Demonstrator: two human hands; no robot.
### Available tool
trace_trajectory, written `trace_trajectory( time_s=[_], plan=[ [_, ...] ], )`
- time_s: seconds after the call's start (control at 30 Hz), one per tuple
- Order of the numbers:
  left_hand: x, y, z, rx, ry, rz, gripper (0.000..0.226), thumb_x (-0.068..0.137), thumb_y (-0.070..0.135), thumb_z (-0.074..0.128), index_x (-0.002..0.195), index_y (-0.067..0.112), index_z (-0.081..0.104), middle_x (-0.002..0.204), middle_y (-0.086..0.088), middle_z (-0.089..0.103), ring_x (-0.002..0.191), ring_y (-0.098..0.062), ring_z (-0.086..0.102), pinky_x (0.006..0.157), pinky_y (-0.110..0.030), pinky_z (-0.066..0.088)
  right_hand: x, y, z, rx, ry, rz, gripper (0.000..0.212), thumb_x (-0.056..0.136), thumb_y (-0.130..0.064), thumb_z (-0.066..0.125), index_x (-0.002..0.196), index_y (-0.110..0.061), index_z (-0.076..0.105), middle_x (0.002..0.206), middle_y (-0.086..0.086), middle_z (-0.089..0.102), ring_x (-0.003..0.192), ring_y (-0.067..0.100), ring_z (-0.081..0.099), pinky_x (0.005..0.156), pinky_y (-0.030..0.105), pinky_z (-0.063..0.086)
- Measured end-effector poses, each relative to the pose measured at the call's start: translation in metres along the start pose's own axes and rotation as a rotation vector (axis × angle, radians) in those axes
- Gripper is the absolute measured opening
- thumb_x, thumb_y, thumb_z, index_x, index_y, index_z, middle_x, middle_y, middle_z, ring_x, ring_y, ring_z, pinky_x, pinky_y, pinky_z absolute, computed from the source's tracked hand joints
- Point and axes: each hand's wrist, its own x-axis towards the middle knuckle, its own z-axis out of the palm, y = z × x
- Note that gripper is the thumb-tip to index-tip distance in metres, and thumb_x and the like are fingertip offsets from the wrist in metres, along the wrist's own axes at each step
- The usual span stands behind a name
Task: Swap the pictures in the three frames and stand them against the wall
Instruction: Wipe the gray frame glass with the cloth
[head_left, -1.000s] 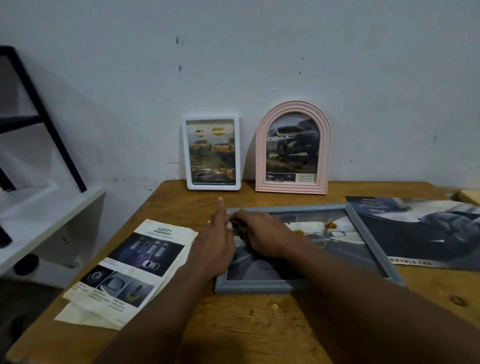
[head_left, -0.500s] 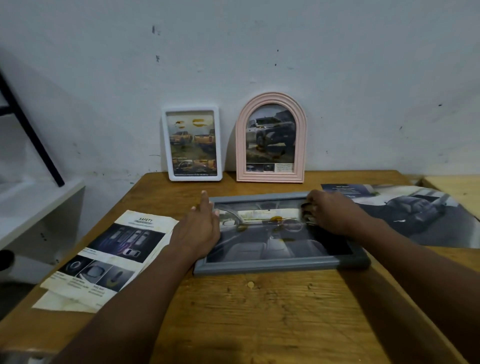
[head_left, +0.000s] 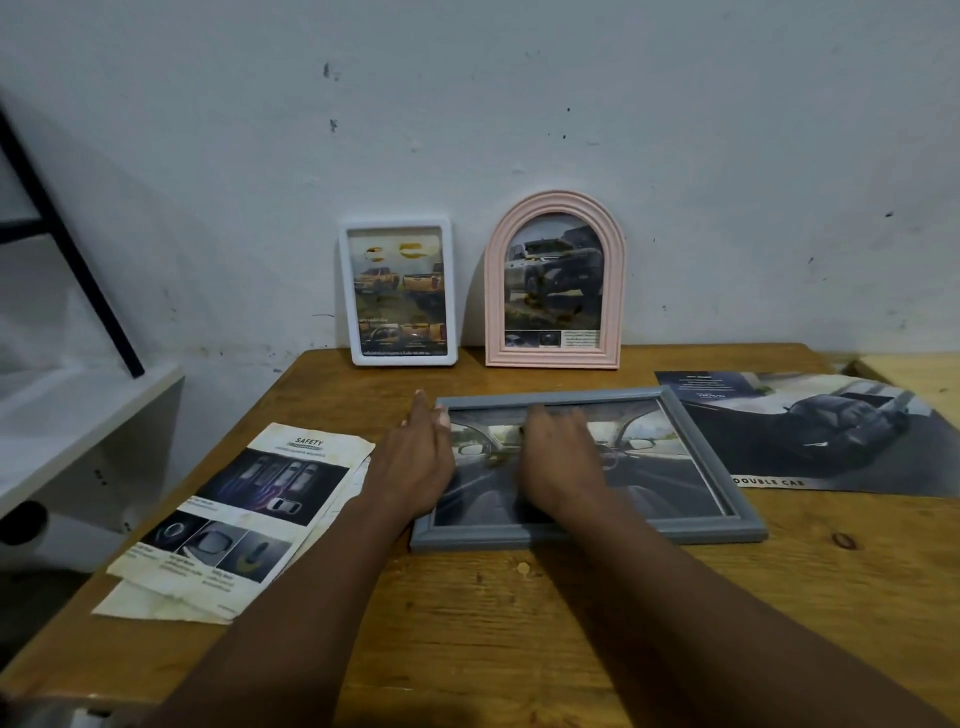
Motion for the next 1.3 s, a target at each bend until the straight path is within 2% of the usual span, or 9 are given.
trace_trajectory(
  time_s=[0.17, 0.37, 0.5, 0.6, 0.77, 0.93, 1.07, 1.2, 1.3],
  plan=[
    [0.003, -0.002, -0.004, -0.108, -0.047, -0.101, 0.065, 0.108, 0.048, 0.022, 0.163, 0.015, 0.009, 0.157, -0.023, 0.038, 0.141, -0.037, 0.040, 0.110, -0.045, 0.032, 0.009, -0.025, 0.022, 0.286, -0.095, -0.106, 0.060, 0.088, -0.015, 0.067, 0.143, -0.025, 0.044, 0.137, 0.010, 0.049, 0.128, 0.027, 0.048, 0.106, 0.042, 0.044],
    [0.002, -0.001, -0.004, -0.143, -0.038, -0.126, 0.064, 0.109, 0.046, 0.023, 0.163, 0.016, 0.009, 0.163, -0.019, 0.028, 0.148, -0.035, 0.029, 0.116, -0.044, 0.025, 0.010, -0.014, 0.009, 0.332, -0.209, -0.319, 0.041, 0.092, -0.007, 0.060, 0.130, -0.023, 0.058, 0.132, 0.000, 0.061, 0.123, 0.016, 0.056, 0.103, 0.040, 0.049],
    [-0.001, 0.004, -0.003, 0.040, -0.035, -0.054, 0.062, 0.109, 0.046, 0.021, 0.162, 0.015, 0.011, 0.158, -0.021, 0.037, 0.148, -0.036, 0.031, 0.113, -0.049, 0.031, 0.001, 0.026, -0.020, 0.115, -0.309, -0.394, 0.036, 0.096, -0.014, 0.058, 0.127, -0.033, 0.058, 0.129, -0.008, 0.058, 0.120, 0.011, 0.052, 0.103, 0.038, 0.046],
    [0.002, 0.008, -0.004, 0.181, -0.063, -0.014, 0.063, 0.108, 0.047, 0.019, 0.162, 0.015, 0.010, 0.156, -0.020, 0.042, 0.149, -0.037, 0.030, 0.111, -0.053, 0.034, -0.006, 0.065, -0.042, -0.044, -0.244, -0.334, 0.036, 0.097, -0.018, 0.056, 0.130, -0.033, 0.056, 0.132, -0.002, 0.057, 0.121, 0.018, 0.051, 0.102, 0.041, 0.044],
    [0.003, 0.009, -0.002, 0.249, -0.068, -0.010, 0.065, 0.108, 0.049, 0.017, 0.162, 0.013, 0.012, 0.157, -0.019, 0.040, 0.150, -0.038, 0.028, 0.113, -0.053, 0.033, -0.023, 0.124, -0.061, -0.167, -0.081, -0.051, 0.031, 0.096, -0.028, 0.057, 0.127, -0.029, 0.054, 0.124, 0.008, 0.059, 0.109, 0.026, 0.056, 0.091, 0.043, 0.052],
    [0.002, 0.013, 0.000, 0.257, -0.063, -0.006, 0.067, 0.107, 0.052, 0.016, 0.161, 0.013, 0.017, 0.161, -0.015, 0.036, 0.151, -0.039, 0.025, 0.115, -0.054, 0.030, -0.042, 0.095, -0.045, -0.245, 0.083, 0.100, 0.025, 0.088, -0.020, 0.067, 0.111, -0.012, 0.058, 0.104, 0.012, 0.067, 0.095, 0.029, 0.064, 0.072, 0.036, 0.051],
    [-0.001, 0.015, -0.001, 0.186, -0.054, -0.025, 0.065, 0.108, 0.050, 0.017, 0.160, 0.013, 0.019, 0.158, -0.015, 0.041, 0.150, -0.040, 0.027, 0.114, -0.054, 0.030, -0.052, 0.044, -0.019, -0.090, 0.134, 0.091, 0.026, 0.093, -0.018, 0.062, 0.117, -0.012, 0.056, 0.104, 0.011, 0.066, 0.095, 0.028, 0.061, 0.071, 0.034, 0.045],
    [-0.003, 0.012, -0.004, 0.071, -0.051, -0.022, 0.061, 0.108, 0.050, 0.019, 0.156, 0.015, 0.029, 0.155, -0.017, 0.042, 0.146, -0.038, 0.033, 0.112, -0.052, 0.032, -0.056, -0.004, 0.006, 0.223, 0.051, -0.064, 0.046, 0.091, -0.023, 0.068, 0.135, -0.022, 0.052, 0.118, 0.005, 0.062, 0.113, 0.025, 0.056, 0.091, 0.038, 0.050],
    [0.003, 0.005, -0.010, -0.042, -0.083, -0.057, 0.056, 0.107, 0.052, 0.019, 0.144, 0.019, 0.045, 0.148, -0.016, 0.049, 0.138, -0.034, 0.042, 0.109, -0.051, 0.036, -0.046, -0.025, 0.015, 0.393, -0.039, -0.185, 0.040, 0.093, -0.015, 0.062, 0.132, -0.023, 0.057, 0.120, 0.003, 0.065, 0.112, 0.019, 0.058, 0.093, 0.039, 0.053]
  ],
)
